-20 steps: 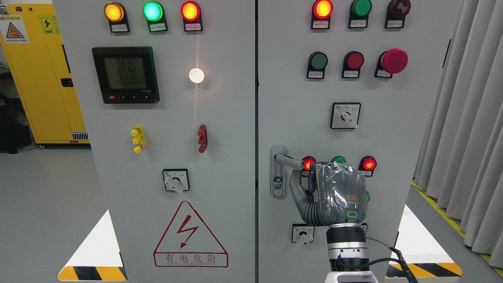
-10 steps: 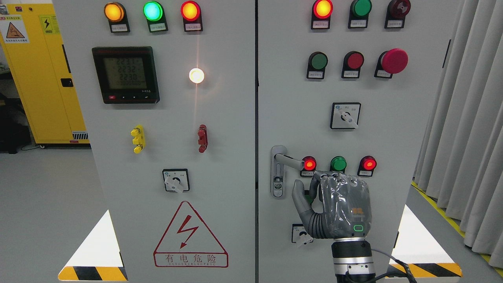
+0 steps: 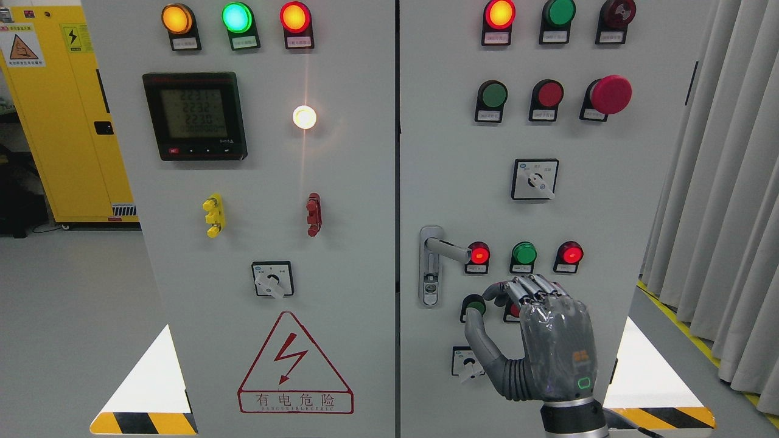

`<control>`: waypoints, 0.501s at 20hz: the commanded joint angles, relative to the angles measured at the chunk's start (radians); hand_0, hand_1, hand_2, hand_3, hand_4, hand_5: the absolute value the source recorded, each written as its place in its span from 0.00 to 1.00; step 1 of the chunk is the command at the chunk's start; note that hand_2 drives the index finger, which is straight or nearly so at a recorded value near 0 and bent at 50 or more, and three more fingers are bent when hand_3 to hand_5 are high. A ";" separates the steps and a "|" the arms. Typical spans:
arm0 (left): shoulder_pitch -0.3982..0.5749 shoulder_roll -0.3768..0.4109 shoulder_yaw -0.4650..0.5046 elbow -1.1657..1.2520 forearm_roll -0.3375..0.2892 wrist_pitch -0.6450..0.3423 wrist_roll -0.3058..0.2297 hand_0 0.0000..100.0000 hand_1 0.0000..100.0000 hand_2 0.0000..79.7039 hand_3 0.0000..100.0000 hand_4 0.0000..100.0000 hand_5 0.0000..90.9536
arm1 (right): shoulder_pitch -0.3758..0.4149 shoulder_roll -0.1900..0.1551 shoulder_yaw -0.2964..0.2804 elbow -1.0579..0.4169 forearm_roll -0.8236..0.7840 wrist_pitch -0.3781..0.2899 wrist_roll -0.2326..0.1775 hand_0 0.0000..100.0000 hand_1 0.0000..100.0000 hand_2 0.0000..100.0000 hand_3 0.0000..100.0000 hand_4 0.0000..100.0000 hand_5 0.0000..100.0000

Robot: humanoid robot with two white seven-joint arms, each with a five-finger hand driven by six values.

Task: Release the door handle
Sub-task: 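Open the right hand fingers and pull away from the handle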

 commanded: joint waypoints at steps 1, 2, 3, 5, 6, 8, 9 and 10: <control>0.000 0.000 0.000 0.000 0.000 0.000 0.000 0.12 0.56 0.00 0.00 0.00 0.00 | 0.027 -0.023 -0.106 -0.018 -0.058 -0.040 -0.003 0.64 0.29 0.00 0.01 0.04 0.01; 0.000 0.000 -0.001 0.000 0.000 0.000 0.000 0.12 0.56 0.00 0.00 0.00 0.00 | 0.031 -0.023 -0.106 -0.017 -0.066 -0.040 -0.003 0.65 0.28 0.00 0.00 0.02 0.00; 0.000 0.000 0.000 0.000 0.000 0.000 0.000 0.12 0.56 0.00 0.00 0.00 0.00 | 0.033 -0.023 -0.106 -0.015 -0.080 -0.040 -0.002 0.66 0.28 0.00 0.00 0.01 0.00; 0.000 0.000 0.000 0.000 0.000 0.000 0.000 0.12 0.56 0.00 0.00 0.00 0.00 | 0.031 -0.023 -0.103 -0.015 -0.103 -0.040 -0.002 0.67 0.27 0.00 0.00 0.00 0.00; 0.000 0.000 0.000 0.000 0.000 0.000 0.000 0.12 0.56 0.00 0.00 0.00 0.00 | 0.031 -0.023 -0.103 -0.015 -0.106 -0.042 0.000 0.68 0.25 0.00 0.00 0.00 0.00; 0.000 0.000 0.000 0.000 0.000 0.000 0.000 0.12 0.56 0.00 0.00 0.00 0.00 | 0.031 -0.023 -0.100 -0.017 -0.106 -0.042 0.000 0.68 0.24 0.00 0.00 0.00 0.00; 0.000 0.000 -0.001 0.000 0.000 0.000 0.000 0.12 0.56 0.00 0.00 0.00 0.00 | 0.031 -0.022 -0.095 -0.018 -0.106 -0.042 0.001 0.68 0.23 0.00 0.00 0.00 0.00; 0.000 0.000 0.000 0.000 0.000 0.000 0.000 0.12 0.56 0.00 0.00 0.00 0.00 | 0.030 -0.023 -0.093 -0.018 -0.106 -0.042 0.001 0.68 0.23 0.00 0.00 0.00 0.00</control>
